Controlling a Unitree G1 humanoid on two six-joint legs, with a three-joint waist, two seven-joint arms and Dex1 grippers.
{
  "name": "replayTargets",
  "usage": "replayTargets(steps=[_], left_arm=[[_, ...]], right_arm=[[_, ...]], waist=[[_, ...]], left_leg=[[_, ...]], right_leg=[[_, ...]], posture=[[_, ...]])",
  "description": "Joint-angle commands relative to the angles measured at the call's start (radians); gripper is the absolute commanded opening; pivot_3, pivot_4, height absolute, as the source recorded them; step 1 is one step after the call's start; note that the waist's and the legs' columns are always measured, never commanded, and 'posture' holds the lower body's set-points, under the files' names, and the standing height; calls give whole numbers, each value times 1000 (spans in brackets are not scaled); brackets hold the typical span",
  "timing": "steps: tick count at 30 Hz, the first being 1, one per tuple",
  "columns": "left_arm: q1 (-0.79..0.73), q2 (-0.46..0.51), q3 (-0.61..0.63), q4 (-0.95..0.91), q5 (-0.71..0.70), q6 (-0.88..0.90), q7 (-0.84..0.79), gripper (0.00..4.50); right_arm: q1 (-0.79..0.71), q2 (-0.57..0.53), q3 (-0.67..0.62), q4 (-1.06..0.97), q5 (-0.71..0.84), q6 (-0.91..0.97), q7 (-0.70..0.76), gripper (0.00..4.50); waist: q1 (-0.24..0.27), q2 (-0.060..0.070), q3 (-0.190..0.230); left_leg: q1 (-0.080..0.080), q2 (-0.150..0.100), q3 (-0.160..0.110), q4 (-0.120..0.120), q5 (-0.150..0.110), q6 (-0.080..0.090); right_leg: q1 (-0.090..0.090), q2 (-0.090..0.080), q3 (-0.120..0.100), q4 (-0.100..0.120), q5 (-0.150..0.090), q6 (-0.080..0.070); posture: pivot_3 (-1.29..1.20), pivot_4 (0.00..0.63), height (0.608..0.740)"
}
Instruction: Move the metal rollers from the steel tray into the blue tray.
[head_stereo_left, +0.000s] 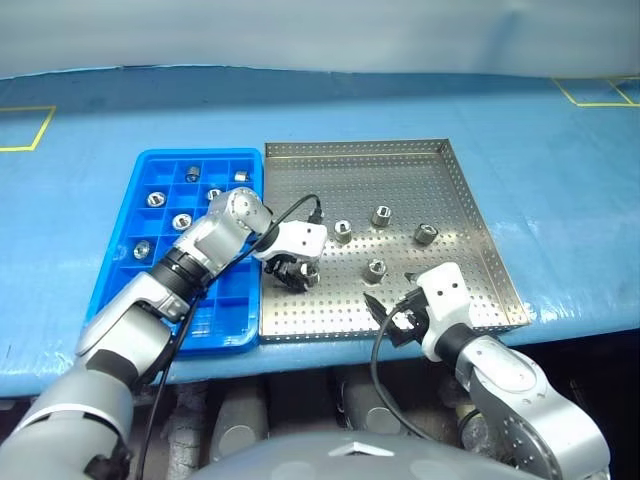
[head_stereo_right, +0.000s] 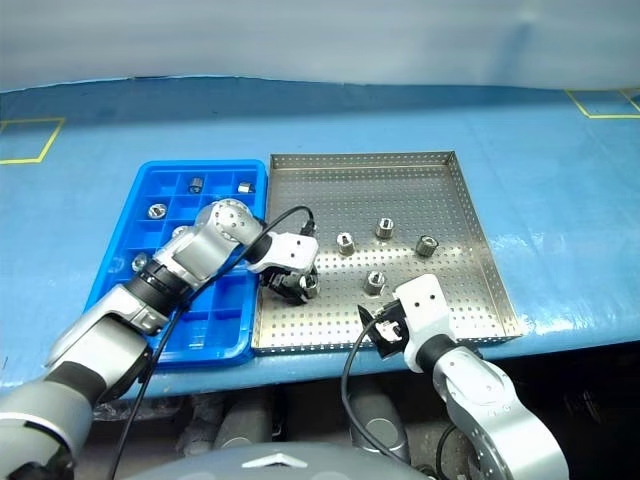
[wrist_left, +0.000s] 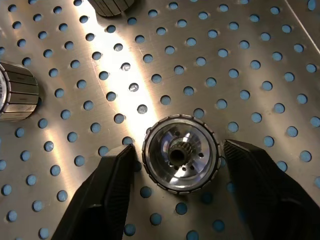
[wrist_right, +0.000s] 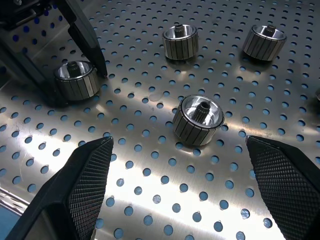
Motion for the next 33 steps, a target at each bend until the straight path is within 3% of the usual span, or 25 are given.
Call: replayTargets(steps=[1,5,8,13,18,25,30,33], left_arm=[[-4,-11,16,0,11,-10,11,1779],[-6,-21,69,-19,-26,18,38,1779],[5,-26,181,-81,-78,98,129,1779],[65,-17,444,-306,-126,332,400,1779],[252,83,644,-623,-98,548,568,1779],[575,193,790,-972,-131,767,621,1779],[708,209,826,-1091,-166,853,657,1779],[736,212,813,-1093,-177,868,686,1779]], right_arm=[[-10,5,1,-27,-2,-19,-2,4500],[-18,5,6,-22,-2,-17,-1,4500],[-36,9,16,-18,1,-16,3,4500],[-134,64,59,18,8,-2,-13,4500],[-323,125,169,118,13,1,19,4500],[-507,155,283,251,16,-29,109,4500],[-533,160,311,287,17,-46,143,4500],[-532,165,325,306,16,-51,160,4500]], waist=[[0,0,0],[0,0,0],[0,0,0],[0,0,0],[14,1,0],[99,-1,1],[163,-1,1],[171,-1,1]], left_leg=[[0,0,0,0,0,0],[0,0,0,0,0,0],[0,0,0,0,0,0],[0,1,0,0,0,0],[2,2,0,-3,0,0],[0,1,-3,-5,0,-1],[-1,0,-5,-4,0,-1],[1,0,-5,-2,0,-1]], right_leg=[[0,0,0,0,0,0],[0,0,0,0,0,0],[0,0,0,0,0,0],[-1,1,1,1,0,1],[0,1,1,1,0,0],[-1,-1,-4,0,-1,-3],[1,-3,-8,-2,-2,-4],[2,-3,-9,-2,-3,-5]], posture=[[-161,150,740],[-148,150,740],[-127,150,740],[-54,150,740],[62,150,740],[185,150,740],[229,150,740],[244,150,740]])
